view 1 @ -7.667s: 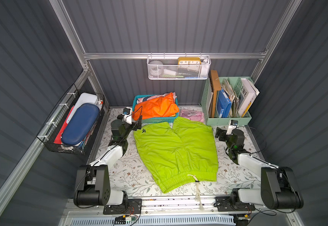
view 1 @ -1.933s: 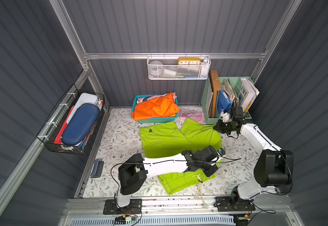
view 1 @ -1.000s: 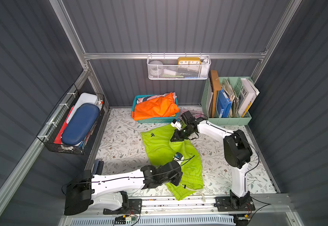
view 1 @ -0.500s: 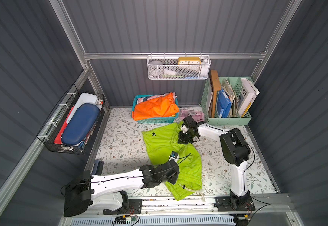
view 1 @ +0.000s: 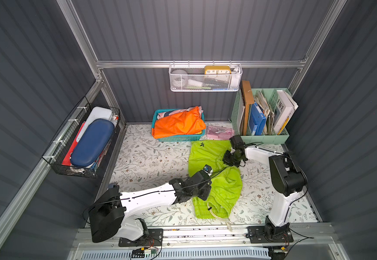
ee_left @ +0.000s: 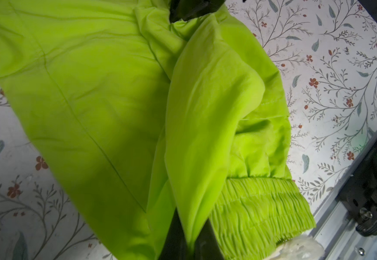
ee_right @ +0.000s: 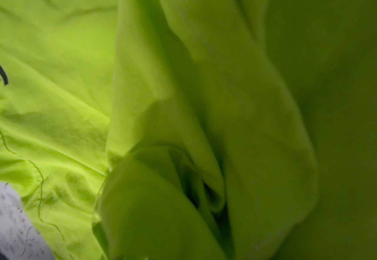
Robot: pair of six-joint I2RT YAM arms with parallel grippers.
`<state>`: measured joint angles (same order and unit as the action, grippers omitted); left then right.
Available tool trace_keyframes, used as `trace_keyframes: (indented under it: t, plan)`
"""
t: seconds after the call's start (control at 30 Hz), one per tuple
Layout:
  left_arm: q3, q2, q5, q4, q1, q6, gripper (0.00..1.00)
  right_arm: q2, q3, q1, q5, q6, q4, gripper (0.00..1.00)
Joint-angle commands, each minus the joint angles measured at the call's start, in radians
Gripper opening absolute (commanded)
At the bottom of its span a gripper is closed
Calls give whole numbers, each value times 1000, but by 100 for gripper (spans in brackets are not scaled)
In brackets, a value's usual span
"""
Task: Roll up the shorts
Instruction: Fold the shorts at the center of the board.
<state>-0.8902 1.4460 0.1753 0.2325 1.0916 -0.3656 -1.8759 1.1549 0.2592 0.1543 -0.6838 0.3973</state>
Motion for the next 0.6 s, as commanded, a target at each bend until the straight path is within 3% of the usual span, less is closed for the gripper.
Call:
trace_keyframes:
  t: [0.0,0.23,0.57]
  plan:
    - [-50,35,-57,-12,-13,90,0,84,-78,-26,-145,-1,64,0]
    - [-27,3,-142,-19,-16,87,0,225,-13,2,-155,162,104,0]
    - [60,-81,-198,-16,-15,-22,0,162,289,55,-51,267,215,0]
